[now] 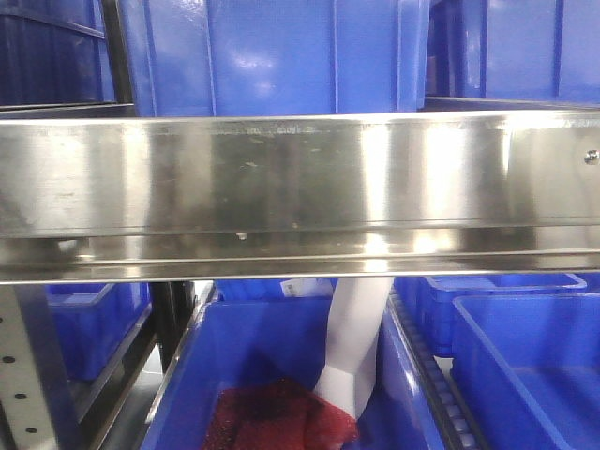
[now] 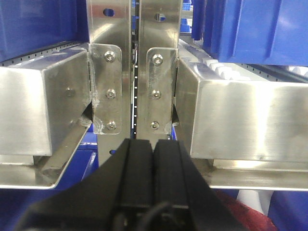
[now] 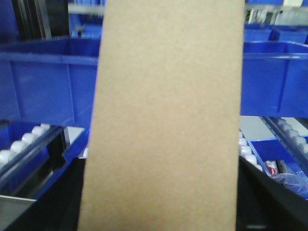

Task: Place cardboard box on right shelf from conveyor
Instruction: 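Raise the held box with the right gripper above the shelf edge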

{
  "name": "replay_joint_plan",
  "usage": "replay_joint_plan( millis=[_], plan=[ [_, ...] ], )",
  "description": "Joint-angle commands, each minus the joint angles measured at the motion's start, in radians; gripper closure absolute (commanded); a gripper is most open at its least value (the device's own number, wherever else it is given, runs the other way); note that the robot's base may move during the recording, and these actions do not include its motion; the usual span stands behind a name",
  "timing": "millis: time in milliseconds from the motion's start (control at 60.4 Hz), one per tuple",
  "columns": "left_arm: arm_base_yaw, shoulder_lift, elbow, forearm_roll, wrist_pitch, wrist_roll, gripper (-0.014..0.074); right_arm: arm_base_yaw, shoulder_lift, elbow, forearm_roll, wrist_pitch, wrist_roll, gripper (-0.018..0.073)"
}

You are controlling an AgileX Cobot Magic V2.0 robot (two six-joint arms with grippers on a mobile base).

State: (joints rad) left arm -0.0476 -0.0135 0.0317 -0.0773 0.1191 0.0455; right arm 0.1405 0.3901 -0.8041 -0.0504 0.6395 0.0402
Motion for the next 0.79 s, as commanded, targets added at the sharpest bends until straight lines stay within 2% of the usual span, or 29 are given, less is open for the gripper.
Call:
replay_joint_plan(
  millis=[0, 132, 232, 397, 563, 645, 778],
  plan=[
    [-0.002, -0.013, 0.009, -0.006, -0.088, 0.0, 0.0713, 0.003, 0.151, -0.106, 0.05, -0.122, -0.144, 0.0388],
    [-0.002, -0.013, 0.009, -0.006, -0.088, 0.0, 0.0713, 0.059, 0.318, -0.208, 0.085, -0.137, -0.396, 0.0388],
    [-0.002, -0.013, 0.009, -0.006, -0.088, 0.0, 0.0713, 0.136, 0.422, -0.27, 0.085, -0.136, -0.612, 0.0388],
    [-0.002, -0.013, 0.009, -0.006, -0.088, 0.0, 0.0713, 0.272, 0.557, -0.312, 0.085, -0.153, -0.922, 0.0388],
    [-0.002, -0.013, 0.009, -0.006, -0.088, 0.0, 0.0713, 0.35, 0.675, -0.331, 0.084, -0.209, -1.191, 0.0388],
    [-0.002, -0.013, 0.009, -0.006, -0.088, 0.0, 0.0713, 0.378, 0.733, -0.345, 0.084, -0.255, -1.266, 0.0388],
    [-0.002, -0.013, 0.009, -0.006, -0.088, 0.0, 0.0713, 0.409, 0.826, -0.369, 0.084, -0.331, -1.296, 0.0388]
  ],
)
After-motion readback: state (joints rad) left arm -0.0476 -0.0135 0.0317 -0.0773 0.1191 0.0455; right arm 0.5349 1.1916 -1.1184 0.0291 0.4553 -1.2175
